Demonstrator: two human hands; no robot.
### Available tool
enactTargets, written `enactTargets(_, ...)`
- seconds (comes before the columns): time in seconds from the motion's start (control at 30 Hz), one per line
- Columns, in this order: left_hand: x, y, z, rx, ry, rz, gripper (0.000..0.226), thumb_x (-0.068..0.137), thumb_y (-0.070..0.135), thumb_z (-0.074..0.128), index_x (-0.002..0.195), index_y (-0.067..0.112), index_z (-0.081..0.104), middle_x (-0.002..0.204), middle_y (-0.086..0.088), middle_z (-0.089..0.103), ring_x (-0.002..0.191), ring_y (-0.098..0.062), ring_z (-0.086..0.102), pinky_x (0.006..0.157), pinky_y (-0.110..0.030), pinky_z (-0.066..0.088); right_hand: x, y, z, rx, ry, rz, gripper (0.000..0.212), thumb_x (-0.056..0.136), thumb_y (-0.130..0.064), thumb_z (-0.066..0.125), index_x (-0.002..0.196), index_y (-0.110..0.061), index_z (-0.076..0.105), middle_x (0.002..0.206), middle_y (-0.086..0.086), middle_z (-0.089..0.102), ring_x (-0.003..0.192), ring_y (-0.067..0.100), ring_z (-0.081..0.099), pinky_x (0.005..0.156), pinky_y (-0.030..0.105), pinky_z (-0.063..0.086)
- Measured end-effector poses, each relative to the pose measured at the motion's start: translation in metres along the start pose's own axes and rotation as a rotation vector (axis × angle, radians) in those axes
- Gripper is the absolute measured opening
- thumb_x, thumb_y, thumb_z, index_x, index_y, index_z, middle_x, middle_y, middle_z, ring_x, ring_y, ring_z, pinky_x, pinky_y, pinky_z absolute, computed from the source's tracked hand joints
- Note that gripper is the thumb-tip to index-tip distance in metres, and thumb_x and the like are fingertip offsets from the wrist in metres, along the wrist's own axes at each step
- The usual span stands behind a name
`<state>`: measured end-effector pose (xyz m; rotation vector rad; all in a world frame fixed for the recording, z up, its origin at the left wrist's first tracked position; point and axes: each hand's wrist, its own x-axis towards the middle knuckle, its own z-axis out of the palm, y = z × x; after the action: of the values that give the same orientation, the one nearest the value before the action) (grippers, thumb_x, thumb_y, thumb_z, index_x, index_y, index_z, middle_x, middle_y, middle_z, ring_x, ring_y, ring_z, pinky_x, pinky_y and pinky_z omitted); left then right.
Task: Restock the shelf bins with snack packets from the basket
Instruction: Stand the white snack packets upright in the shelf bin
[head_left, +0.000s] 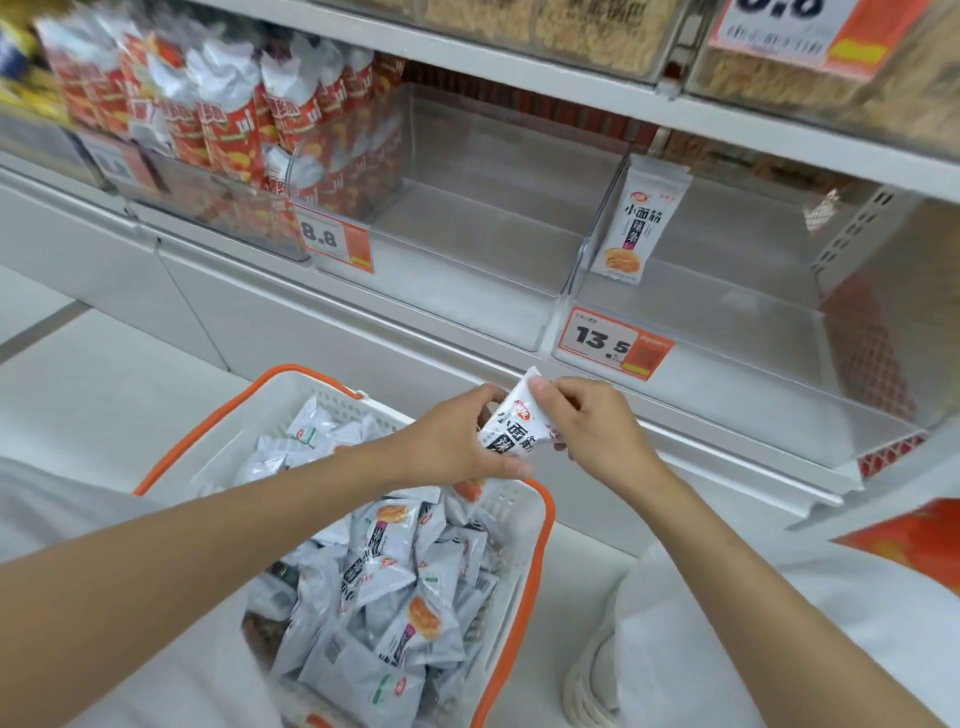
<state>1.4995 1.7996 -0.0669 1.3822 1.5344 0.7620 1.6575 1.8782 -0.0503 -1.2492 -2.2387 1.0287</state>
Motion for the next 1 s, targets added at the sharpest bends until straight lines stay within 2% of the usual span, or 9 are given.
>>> enactTargets(0.17, -0.002, -0.006, 0.006, -0.046, -0.100, -0.098, 0.040, 0.082, 0.046, 0.071, 0.089, 0.008, 0.061, 0.067, 0.002, 0.058, 0.064, -0.019, 0.066, 0.071, -0.047, 0.060, 0.003, 0.006, -0.002, -0.167, 0.114, -0.233, 0.048, 0.099, -0.040, 0.050, 0.054, -0.026, 0.042, 0.053, -0.005, 0.049, 0.054, 0.017, 0.046, 0.057, 0.038, 0.037)
enactTargets(0.33, 0.000, 0.003, 0.006, -0.007, 0.050, 0.055, 0.023, 0.080, 0.044, 0.069, 0.077, 0.023, 0.061, 0.065, 0.011, 0.062, 0.055, 0.003, 0.055, 0.057, -0.018, 0.044, 0.012, 0.009, -0.022, -0.187, 0.166, -0.276, 0.048, 0.097, -0.042, 0.053, 0.054, -0.022, 0.047, 0.051, -0.006, 0.051, 0.050, 0.013, 0.045, 0.054, 0.035, 0.035)
enactTargets(0.47, 0.005, 0.007, 0.002, 0.047, 0.065, 0.099, 0.025, 0.077, 0.040, 0.078, 0.080, 0.021, 0.062, 0.074, 0.007, 0.066, 0.058, 0.000, 0.056, 0.056, -0.017, 0.045, 0.018, 0.003, -0.033, -0.185, 0.139, -0.264, 0.050, 0.096, -0.042, 0.054, 0.052, -0.019, 0.048, 0.047, -0.008, 0.048, 0.048, 0.011, 0.042, 0.055, 0.036, 0.035)
enactTargets(0.6, 0.004, 0.001, -0.002, 0.025, 0.132, 0.081, 0.015, 0.082, 0.041, 0.072, 0.081, 0.030, 0.063, 0.081, 0.010, 0.069, 0.066, -0.003, 0.065, 0.059, -0.019, 0.051, 0.017, 0.003, -0.036, 0.194, 0.099, -0.041, 0.047, 0.099, -0.040, 0.049, 0.062, -0.013, 0.057, 0.049, -0.006, 0.056, 0.045, 0.009, 0.049, 0.050, 0.027, 0.040)
enactTargets(0.67, 0.006, 0.001, -0.004, -0.021, 0.213, 0.072, 0.009, 0.090, 0.039, 0.062, 0.084, 0.032, 0.062, 0.086, 0.011, 0.069, 0.075, -0.008, 0.067, 0.066, -0.022, 0.054, 0.015, -0.001, -0.039, 0.408, -0.001, 0.124, 0.054, 0.099, -0.049, 0.042, 0.080, -0.004, 0.066, 0.067, 0.004, 0.070, 0.056, 0.015, 0.062, 0.052, 0.028, 0.048)
enactTargets(0.73, 0.010, 0.005, -0.006, -0.030, 0.280, 0.099, 0.030, 0.094, 0.053, 0.047, 0.089, 0.029, 0.063, 0.088, 0.008, 0.069, 0.081, -0.012, 0.066, 0.072, -0.025, 0.052, 0.012, -0.003, -0.036, 0.476, -0.152, 0.178, 0.050, 0.097, -0.050, 0.045, 0.093, -0.007, 0.070, 0.087, 0.008, 0.075, 0.073, 0.020, 0.070, 0.061, 0.028, 0.054)
enactTargets(0.83, 0.020, 0.010, -0.005, -0.038, 0.333, 0.150, 0.062, 0.090, 0.070, 0.023, 0.102, 0.024, 0.063, 0.095, 0.004, 0.070, 0.089, -0.013, 0.066, 0.079, -0.034, 0.053, 0.008, -0.006, -0.024, 0.539, -0.257, 0.146, 0.021, 0.092, -0.028, 0.064, 0.106, -0.012, 0.069, 0.100, 0.003, 0.076, 0.086, 0.019, 0.072, 0.071, 0.029, 0.057)
enactTargets(0.93, 0.029, 0.023, -0.008, 0.027, 0.377, 0.158, 0.059, 0.090, 0.068, 0.027, 0.097, 0.019, 0.058, 0.088, 0.002, 0.068, 0.083, -0.017, 0.065, 0.077, -0.044, 0.053, 0.011, -0.007, -0.028, 0.600, -0.190, 0.157, 0.025, 0.085, -0.009, 0.072, 0.110, -0.009, 0.067, 0.101, 0.002, 0.076, 0.086, 0.017, 0.072, 0.073, 0.029, 0.058)
enactTargets(1.0, 0.042, 0.040, -0.014, 0.080, 0.381, 0.195, 0.043, 0.093, 0.058, 0.041, 0.094, 0.019, 0.058, 0.084, 0.005, 0.067, 0.076, -0.014, 0.063, 0.074, -0.040, 0.053, 0.014, -0.009, -0.043, 0.635, -0.079, 0.150, 0.022, 0.085, -0.007, 0.071, 0.107, -0.009, 0.068, 0.098, 0.002, 0.076, 0.083, 0.015, 0.072, 0.069, 0.026, 0.057)
